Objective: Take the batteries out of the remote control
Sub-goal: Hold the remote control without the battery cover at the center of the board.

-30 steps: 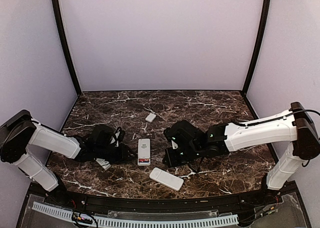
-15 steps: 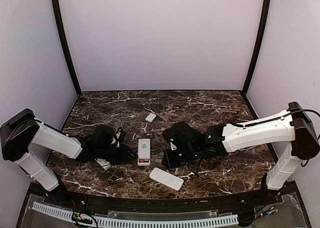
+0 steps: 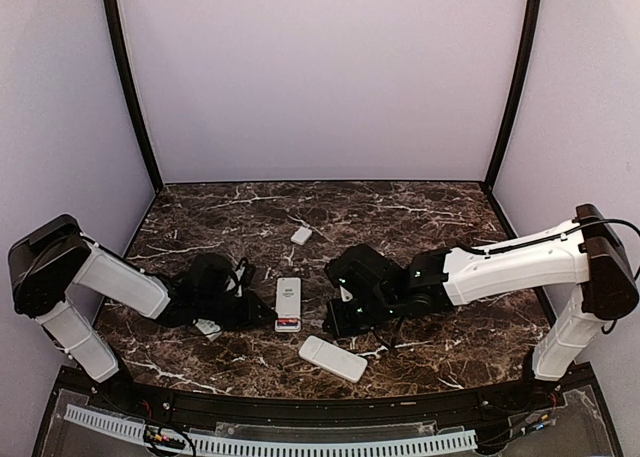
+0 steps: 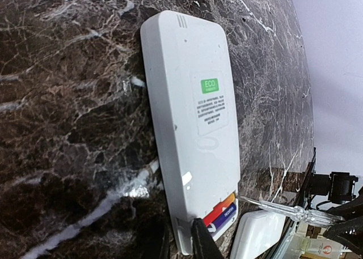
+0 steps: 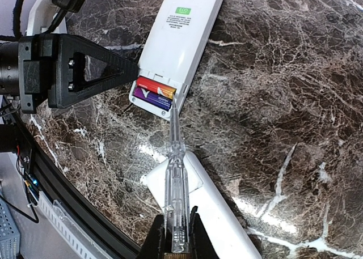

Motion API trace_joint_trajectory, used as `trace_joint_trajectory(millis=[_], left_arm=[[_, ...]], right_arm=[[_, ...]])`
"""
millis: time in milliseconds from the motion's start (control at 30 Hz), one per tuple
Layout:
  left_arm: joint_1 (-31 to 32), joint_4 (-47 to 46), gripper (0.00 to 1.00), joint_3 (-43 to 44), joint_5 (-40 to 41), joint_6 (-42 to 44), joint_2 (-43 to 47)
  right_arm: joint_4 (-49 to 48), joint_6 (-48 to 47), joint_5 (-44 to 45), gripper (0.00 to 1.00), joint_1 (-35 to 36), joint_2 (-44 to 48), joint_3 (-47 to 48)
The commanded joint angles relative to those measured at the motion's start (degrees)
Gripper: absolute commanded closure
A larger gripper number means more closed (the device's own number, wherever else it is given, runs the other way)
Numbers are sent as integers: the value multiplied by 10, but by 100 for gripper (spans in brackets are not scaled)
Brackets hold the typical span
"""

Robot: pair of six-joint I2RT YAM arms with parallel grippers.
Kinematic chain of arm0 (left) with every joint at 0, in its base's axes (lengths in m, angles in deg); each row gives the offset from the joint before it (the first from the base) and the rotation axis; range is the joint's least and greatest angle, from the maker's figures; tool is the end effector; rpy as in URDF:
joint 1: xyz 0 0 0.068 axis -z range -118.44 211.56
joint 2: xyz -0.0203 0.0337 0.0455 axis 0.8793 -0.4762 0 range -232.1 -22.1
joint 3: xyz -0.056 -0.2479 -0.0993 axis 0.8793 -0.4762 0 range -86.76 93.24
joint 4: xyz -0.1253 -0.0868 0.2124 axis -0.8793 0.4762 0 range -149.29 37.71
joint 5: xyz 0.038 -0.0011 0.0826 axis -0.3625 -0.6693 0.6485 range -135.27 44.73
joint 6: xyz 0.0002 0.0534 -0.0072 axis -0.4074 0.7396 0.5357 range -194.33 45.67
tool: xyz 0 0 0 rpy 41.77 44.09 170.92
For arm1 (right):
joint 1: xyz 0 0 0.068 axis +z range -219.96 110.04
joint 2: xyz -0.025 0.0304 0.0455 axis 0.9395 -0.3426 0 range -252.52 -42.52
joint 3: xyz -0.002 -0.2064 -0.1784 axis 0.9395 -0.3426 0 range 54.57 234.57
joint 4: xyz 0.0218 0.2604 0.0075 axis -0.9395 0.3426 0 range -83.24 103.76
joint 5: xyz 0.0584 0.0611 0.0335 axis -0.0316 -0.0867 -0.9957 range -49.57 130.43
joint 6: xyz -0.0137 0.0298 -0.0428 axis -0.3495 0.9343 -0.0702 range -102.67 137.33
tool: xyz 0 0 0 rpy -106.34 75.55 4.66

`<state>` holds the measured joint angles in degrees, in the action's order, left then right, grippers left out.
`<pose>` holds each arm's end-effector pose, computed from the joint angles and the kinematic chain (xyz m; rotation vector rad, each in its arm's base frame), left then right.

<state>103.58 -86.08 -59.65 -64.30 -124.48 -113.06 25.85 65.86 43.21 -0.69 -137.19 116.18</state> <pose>0.1944 -0.1908 0.1193 0.0306 2.4783 -1.1733 0.1245 0.3237 0.2067 -0.4574 2.6224 0.7480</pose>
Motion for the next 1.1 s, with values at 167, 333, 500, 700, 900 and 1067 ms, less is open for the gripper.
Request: trace_joint_trajectory(millis=[167, 333, 500, 700, 900, 1067], left_arm=[[3, -14, 90, 9, -13, -3, -19], [2, -25, 95, 6, -21, -8, -26], [2, -36, 99, 2, -27, -14, -32], [3, -39, 100, -1, -30, -16, -32], [3, -44, 100, -8, -32, -20, -31], [3, -46, 100, -10, -34, -22, -31]], right_arm=[[-4, 9, -5, 100, 7, -13, 13], [-23, 18, -20, 100, 6, -12, 9], [-43, 30, -40, 100, 5, -14, 6], [-75, 46, -55, 100, 5, -12, -2], [-124, 69, -75, 100, -5, -3, -23], [-184, 90, -99, 100, -19, 14, -55]])
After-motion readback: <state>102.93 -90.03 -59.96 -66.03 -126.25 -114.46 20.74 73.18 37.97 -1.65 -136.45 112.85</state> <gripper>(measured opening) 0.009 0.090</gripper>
